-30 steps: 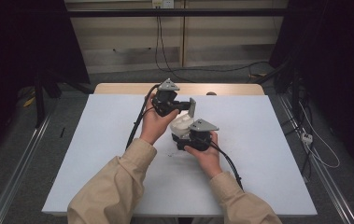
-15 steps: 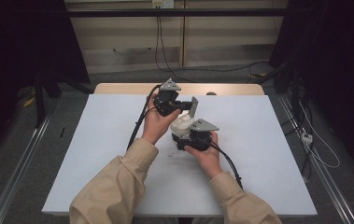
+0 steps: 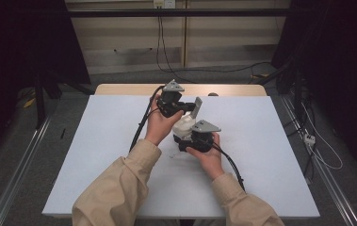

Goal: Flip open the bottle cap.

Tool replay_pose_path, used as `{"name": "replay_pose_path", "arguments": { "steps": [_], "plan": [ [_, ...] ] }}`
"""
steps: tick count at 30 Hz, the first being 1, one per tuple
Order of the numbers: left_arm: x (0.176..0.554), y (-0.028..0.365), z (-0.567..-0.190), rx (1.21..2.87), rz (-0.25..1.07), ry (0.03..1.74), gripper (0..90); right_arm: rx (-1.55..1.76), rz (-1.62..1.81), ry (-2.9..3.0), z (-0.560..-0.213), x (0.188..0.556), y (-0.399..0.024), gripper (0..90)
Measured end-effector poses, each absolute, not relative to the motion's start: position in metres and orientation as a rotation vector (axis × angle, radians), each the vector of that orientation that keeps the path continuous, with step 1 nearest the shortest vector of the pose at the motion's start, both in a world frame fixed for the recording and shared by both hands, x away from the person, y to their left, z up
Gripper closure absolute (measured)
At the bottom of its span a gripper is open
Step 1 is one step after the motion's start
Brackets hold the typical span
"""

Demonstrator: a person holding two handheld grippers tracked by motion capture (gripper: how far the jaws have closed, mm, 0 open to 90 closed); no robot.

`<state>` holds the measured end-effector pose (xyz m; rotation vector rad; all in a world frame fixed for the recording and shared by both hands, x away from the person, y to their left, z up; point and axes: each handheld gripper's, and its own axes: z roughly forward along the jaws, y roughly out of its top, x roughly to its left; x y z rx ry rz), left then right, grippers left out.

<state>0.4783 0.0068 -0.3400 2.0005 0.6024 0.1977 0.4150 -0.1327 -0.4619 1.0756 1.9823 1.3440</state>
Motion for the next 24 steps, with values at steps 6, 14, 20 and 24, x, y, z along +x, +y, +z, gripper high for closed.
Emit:
{"name": "replay_pose_path", "arguments": {
  "steps": [6,14,20,24],
  "plan": [
    [0.479,0.004,-0.34,2.013,0.194,0.599,90.0,1.078,1.345,1.983,-0.462,0.415,-0.133,18.9],
    [0.482,-0.001,-0.341,2.017,0.196,0.589,90.0,1.079,1.345,1.983,-0.462,0.415,-0.133,18.9],
    [0.483,-0.004,-0.343,2.023,0.191,0.588,90.0,1.08,1.349,1.984,-0.462,0.415,-0.134,18.9],
    [0.483,-0.005,-0.344,2.022,0.193,0.584,90.0,1.081,1.349,1.983,-0.462,0.415,-0.134,18.9]
  ]
}}
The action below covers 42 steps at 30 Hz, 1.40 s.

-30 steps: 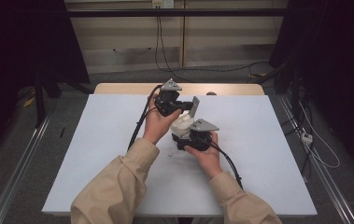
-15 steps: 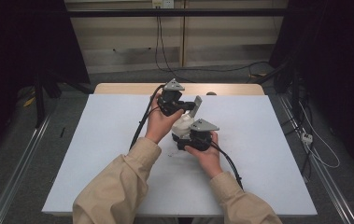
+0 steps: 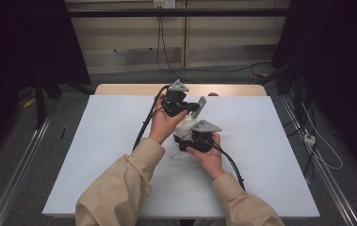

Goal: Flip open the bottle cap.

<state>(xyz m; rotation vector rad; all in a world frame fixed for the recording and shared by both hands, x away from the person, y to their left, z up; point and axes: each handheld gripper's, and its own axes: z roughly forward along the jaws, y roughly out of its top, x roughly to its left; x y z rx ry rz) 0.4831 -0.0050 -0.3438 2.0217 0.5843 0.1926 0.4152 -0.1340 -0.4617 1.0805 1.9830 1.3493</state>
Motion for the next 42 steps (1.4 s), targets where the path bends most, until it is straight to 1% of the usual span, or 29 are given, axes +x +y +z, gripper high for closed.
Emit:
{"name": "replay_pose_path", "arguments": {
  "steps": [11,42],
  "plan": [
    [0.4854,-0.0085,-0.348,2.043,0.186,0.577,90.0,1.08,1.348,1.989,-0.4616,0.4149,-0.1339,18.9],
    [0.4891,-0.0131,-0.3526,2.031,0.167,0.574,90.0,1.084,1.351,1.986,-0.4617,0.415,-0.1353,18.9]
  ]
}}
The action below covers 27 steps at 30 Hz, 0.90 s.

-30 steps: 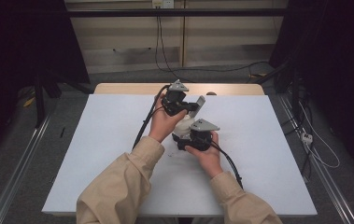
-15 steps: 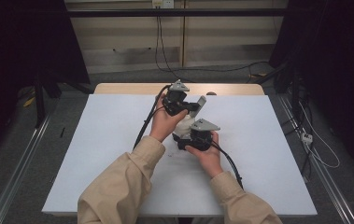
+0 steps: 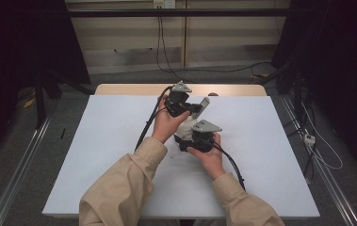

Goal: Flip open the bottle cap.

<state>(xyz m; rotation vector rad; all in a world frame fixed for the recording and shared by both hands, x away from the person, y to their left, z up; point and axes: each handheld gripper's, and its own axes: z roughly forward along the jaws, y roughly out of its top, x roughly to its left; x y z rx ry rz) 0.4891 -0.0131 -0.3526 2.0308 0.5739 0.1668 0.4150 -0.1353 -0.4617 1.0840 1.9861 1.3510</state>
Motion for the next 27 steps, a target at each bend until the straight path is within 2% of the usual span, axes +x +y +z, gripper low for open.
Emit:
{"name": "replay_pose_path", "arguments": {
  "steps": [27],
  "plan": [
    [0.4921,-0.0178,-0.3593,2.05,0.15,0.574,90.0,1.084,1.344,1.994,-0.4617,0.415,-0.1369,18.5]
  ]
}}
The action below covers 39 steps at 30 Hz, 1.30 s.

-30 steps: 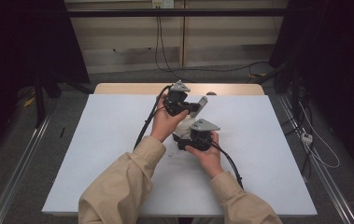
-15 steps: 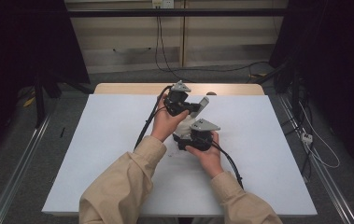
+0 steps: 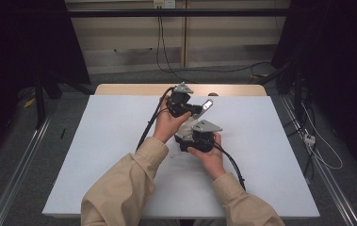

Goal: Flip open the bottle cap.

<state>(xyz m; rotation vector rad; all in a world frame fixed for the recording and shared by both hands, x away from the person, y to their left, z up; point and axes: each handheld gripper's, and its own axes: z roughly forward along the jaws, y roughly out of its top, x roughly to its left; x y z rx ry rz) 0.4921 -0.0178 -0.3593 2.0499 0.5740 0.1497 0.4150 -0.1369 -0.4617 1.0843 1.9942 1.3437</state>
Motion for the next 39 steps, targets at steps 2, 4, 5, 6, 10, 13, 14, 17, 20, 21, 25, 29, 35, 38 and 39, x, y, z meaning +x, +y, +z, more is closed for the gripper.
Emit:
{"name": "replay_pose_path", "arguments": {
  "steps": [2,4,5,6,10,13,14,17,20,21,25,29,35,38,39],
  "plan": [
    [0.492,-0.018,-0.36,2.052,0.151,0.574,90.0,1.085,1.34,1.994,-0.462,0.415,-0.137,18.3],
    [0.492,-0.019,-0.36,2.061,0.149,0.568,90.0,1.084,1.338,1.996,-0.462,0.415,-0.137,18.2],
    [0.492,-0.019,-0.36,2.063,0.147,0.57,90.0,1.08,1.337,1.999,-0.462,0.415,-0.138,18.2],
    [0.492,-0.02,-0.361,2.06,0.151,0.57,90.0,1.076,1.335,2.001,-0.462,0.415,-0.138,18.2],
    [0.492,-0.021,-0.362,2.059,0.141,0.57,90.0,1.076,1.331,2.004,-0.462,0.414,-0.138,18.1],
    [0.493,-0.022,-0.364,2.062,0.135,0.568,90.0,1.079,1.332,2.004,-0.462,0.414,-0.138,18.0],
    [0.493,-0.022,-0.365,2.054,0.126,0.571,90.0,1.079,1.334,2.005,-0.462,0.414,-0.138,18.0],
    [0.494,-0.022,-0.366,2.063,0.121,0.57,90.0,1.078,1.334,2.006,-0.462,0.414,-0.138,18.0],
    [0.495,-0.022,-0.367,2.063,0.115,0.569,90.0,1.077,1.333,2.007,-0.462,0.414,-0.138,18.0],
    [0.495,-0.022,-0.367,2.064,0.109,0.567,90.0,1.078,1.332,2.007,-0.462,0.414,-0.138,18.0],
    [0.495,-0.023,-0.368,2.06,0.106,0.561,90.0,1.082,1.332,2.007,-0.462,0.414,-0.139,17.9],
    [0.493,-0.026,-0.37,2.063,0.095,0.55,90.0,1.087,1.334,2.007,-0.462,0.414,-0.14,17.6],
    [0.493,-0.026,-0.369,2.067,0.091,0.549,90.0,1.084,1.332,2.011,-0.462,0.414,-0.141,17.5],
    [0.493,-0.026,-0.369,2.071,0.098,0.544,90.0,1.082,1.333,2.012,-0.462,0.414,-0.141,17.5],
    [0.493,-0.027,-0.369,2.074,0.098,0.542,90.0,1.084,1.334,2.013,-0.462,0.414,-0.141,17.5]
  ]
}}
